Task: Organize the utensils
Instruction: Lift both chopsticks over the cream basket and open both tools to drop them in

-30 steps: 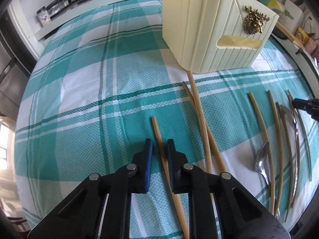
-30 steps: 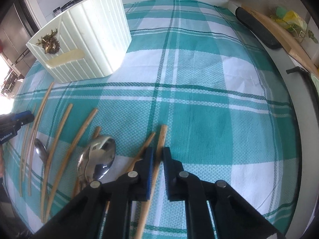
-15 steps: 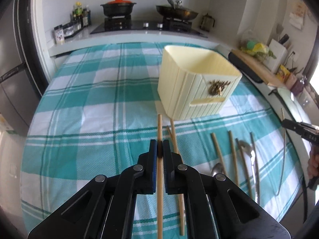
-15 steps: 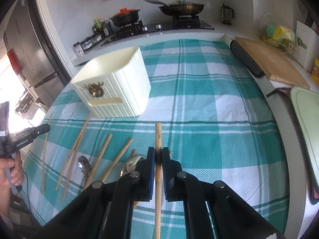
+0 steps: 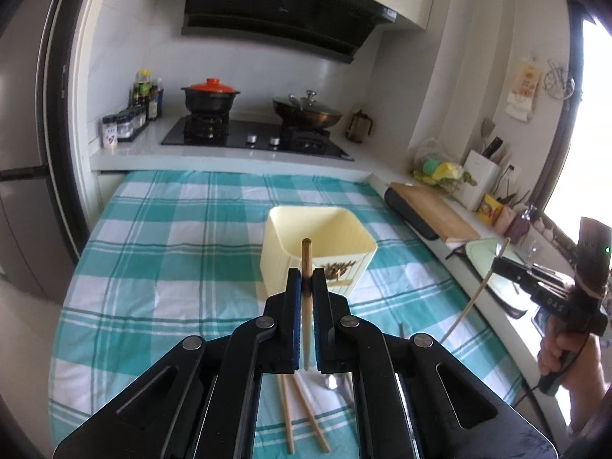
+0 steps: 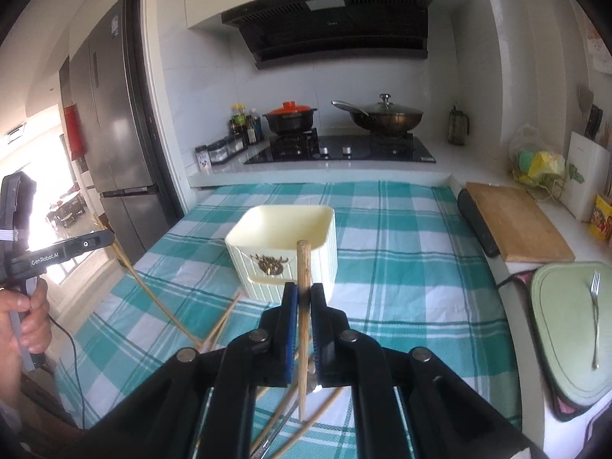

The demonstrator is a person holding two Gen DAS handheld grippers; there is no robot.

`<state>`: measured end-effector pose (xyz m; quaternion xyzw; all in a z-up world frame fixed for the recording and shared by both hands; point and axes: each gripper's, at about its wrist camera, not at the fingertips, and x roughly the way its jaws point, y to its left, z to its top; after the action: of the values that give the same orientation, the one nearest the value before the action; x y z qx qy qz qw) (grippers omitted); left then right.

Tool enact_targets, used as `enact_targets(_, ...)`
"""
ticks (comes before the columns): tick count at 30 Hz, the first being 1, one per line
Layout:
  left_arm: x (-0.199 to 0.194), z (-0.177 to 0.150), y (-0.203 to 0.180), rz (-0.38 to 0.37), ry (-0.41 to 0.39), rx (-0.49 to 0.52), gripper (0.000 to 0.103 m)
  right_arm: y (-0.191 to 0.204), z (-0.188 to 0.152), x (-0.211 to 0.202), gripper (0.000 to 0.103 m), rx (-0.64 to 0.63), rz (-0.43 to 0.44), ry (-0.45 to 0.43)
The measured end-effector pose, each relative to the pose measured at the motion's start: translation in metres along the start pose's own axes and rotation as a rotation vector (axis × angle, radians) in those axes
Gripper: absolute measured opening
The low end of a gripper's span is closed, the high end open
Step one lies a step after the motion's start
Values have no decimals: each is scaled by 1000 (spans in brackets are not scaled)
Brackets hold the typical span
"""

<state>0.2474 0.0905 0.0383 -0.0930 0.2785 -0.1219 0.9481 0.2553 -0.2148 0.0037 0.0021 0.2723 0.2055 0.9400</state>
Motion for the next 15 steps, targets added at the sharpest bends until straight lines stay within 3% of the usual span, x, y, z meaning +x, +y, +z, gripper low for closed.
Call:
enact_targets(8,-7,56,-9,-53,-90,-4,3,16,58,0,7,-22,11,-114)
enact_targets(15,9,116,-19,-34,-163,33,3,19,128,19,7,-27,18,-206)
